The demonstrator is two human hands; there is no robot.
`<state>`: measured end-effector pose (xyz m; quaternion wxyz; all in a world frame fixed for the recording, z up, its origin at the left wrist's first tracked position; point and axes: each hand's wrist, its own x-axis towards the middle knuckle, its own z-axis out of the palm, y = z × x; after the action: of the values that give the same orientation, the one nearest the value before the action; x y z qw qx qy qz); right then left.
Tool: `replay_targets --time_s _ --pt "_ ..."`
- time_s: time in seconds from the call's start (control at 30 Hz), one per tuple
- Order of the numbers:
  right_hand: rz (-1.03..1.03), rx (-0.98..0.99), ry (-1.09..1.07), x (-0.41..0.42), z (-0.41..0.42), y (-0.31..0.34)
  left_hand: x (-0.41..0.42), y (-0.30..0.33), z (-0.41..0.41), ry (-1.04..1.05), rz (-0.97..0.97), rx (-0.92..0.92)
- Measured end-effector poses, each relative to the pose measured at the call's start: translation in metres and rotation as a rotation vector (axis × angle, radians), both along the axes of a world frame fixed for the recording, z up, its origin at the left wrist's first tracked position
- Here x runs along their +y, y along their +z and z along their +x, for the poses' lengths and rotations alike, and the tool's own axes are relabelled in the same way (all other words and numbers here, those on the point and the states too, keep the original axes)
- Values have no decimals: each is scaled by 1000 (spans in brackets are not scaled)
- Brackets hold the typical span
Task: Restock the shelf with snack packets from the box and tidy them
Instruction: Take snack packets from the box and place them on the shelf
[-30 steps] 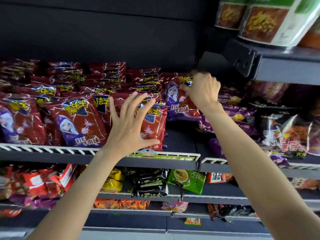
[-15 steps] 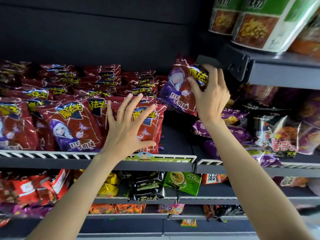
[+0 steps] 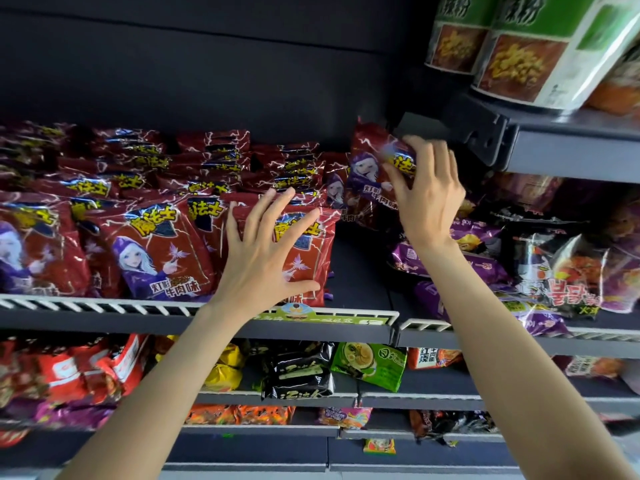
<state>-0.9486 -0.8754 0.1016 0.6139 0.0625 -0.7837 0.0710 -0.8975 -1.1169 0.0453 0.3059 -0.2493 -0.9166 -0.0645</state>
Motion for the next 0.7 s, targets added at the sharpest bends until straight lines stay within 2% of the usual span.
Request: replay_targets --time_s 0.13,0.2,0.33,0.4,0.53,0.6,0.7 --pt "-50 -217 14 -25 -24 7 0 0 0 4 3 -9" --pt "-14 -388 -40 -32 -34 6 -1 0 0 7 4 -12" --pt "-111 -712 67 -16 -51 -20 -1 -1 -1 2 7 -11" --pt "-96 -821 32 -9 -59 -24 -1 -1 -1 2 8 -11" --pt "238 -905 -338 -7 -78 -11 -3 -2 -3 18 4 -24" --pt "223 -929 -377 -8 -83 -7 -5 -3 -5 23 10 -32" --pt "122 -961 -300 -12 -76 -9 -10 -3 -8 21 5 -27"
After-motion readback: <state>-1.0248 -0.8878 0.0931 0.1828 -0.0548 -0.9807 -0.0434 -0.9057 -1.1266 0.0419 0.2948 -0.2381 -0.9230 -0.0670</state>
